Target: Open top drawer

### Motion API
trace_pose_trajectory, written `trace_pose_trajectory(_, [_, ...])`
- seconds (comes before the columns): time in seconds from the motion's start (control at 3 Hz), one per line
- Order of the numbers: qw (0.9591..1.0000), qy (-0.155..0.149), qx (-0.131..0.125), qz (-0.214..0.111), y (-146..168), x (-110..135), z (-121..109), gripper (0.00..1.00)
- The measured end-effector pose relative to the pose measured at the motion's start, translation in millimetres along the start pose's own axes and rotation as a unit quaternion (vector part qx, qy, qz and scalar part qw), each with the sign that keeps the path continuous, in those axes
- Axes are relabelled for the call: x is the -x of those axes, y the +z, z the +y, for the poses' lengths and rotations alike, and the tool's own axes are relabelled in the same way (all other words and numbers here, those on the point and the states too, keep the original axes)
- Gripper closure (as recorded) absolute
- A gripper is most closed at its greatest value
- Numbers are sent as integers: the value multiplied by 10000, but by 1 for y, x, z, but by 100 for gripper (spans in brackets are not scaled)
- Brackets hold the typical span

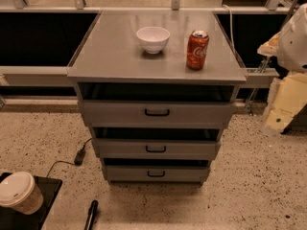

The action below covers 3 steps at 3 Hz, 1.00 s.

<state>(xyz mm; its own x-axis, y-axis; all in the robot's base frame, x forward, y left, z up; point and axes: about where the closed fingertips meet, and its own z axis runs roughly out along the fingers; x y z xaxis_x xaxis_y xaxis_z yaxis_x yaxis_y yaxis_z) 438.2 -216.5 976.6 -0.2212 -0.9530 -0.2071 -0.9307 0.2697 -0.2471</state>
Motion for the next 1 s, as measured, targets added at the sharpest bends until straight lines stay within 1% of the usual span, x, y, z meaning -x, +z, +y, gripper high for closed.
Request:
trace_pose_trajectory(0.33, [10000,8,-57,-27,0,-1,0,0])
trace_pose_trajectory(0.67, [9993,222,95,-294,36,-32,6,0])
trace_pose_trajectory(1.0, [9937,644,294,-868,100,-79,14,0])
